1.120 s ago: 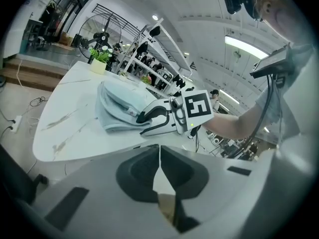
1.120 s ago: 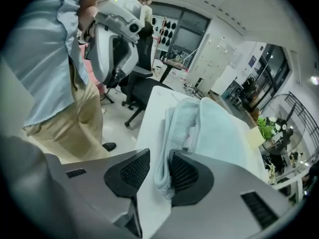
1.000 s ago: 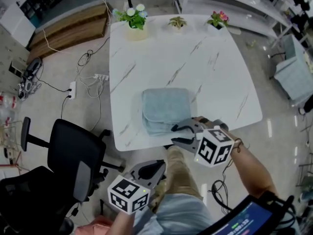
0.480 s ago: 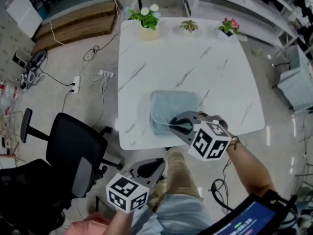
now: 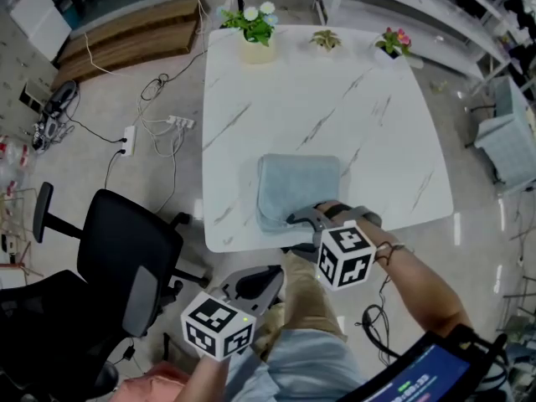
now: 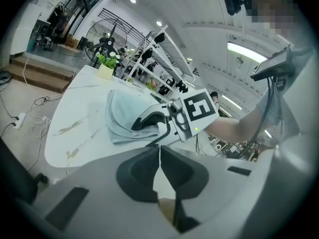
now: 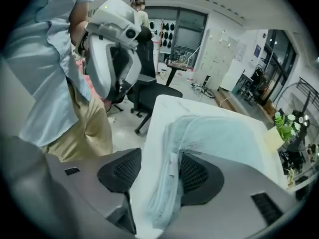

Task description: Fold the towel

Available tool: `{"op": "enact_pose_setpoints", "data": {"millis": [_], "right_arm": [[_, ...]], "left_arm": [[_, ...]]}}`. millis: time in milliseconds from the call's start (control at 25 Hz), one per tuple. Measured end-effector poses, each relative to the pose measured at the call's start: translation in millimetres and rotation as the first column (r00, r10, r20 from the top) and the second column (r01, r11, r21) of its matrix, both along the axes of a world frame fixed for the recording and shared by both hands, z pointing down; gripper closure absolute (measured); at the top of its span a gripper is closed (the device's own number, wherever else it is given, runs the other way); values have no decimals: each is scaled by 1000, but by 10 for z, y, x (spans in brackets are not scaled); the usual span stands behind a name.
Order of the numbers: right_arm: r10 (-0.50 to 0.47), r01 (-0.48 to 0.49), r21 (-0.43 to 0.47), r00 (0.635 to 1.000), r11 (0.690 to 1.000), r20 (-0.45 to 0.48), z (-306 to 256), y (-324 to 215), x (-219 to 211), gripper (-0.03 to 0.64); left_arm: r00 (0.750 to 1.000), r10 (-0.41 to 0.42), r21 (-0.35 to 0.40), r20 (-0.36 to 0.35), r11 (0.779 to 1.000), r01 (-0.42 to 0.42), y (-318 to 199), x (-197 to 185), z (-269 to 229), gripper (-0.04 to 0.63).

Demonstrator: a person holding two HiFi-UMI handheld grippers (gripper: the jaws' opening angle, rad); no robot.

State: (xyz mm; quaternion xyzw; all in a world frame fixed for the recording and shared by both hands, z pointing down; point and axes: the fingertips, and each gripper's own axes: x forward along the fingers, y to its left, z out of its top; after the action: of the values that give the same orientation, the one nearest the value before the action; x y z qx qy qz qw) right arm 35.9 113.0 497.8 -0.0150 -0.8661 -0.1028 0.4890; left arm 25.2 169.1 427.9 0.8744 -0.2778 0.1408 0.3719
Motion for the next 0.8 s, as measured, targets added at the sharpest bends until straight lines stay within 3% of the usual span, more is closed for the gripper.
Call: {"op": "enact_pose_setpoints", "data": {"millis": [80,160,200,280,360,400,600,680,800], "right_arm": [[8,-7,-22,999,1000,50,-79,13,2,342],[144,-127,-94,967,987,208,-400,-109,70,344],[238,-205,-139,927,969,290,-568,-215,156,362],[408,-354,-206,827,912,387,-777,-449,403,469],[525,-465,-243,754,851,396,-773,-587,631,562],[558,-497,-253,735,830,385,-716,-598,700,584],[602,-527,-294,730,798,324,-390,-361,736,595],[593,-524,-281,740,804,317,-325,-282,719,597],[543,-496,-223,773,839,329,-295,-210,694,597]], "left_arm": [[1000,13,2,3,1000,-13,-52,44,9,581],[1000,28,14,1,1000,-28,-127,82,-6,581],[999,33,23,-3,999,-32,-176,93,-21,581],[999,38,44,-11,998,-37,-298,109,-57,581],[999,44,75,-15,996,-42,-447,139,-88,581],[999,46,98,-14,994,-45,-534,160,-103,581],[999,55,160,-4,986,-53,-974,253,-109,581],[997,72,150,20,986,-74,-1065,279,3,581],[990,116,122,78,985,-125,-1022,302,174,581]]}}
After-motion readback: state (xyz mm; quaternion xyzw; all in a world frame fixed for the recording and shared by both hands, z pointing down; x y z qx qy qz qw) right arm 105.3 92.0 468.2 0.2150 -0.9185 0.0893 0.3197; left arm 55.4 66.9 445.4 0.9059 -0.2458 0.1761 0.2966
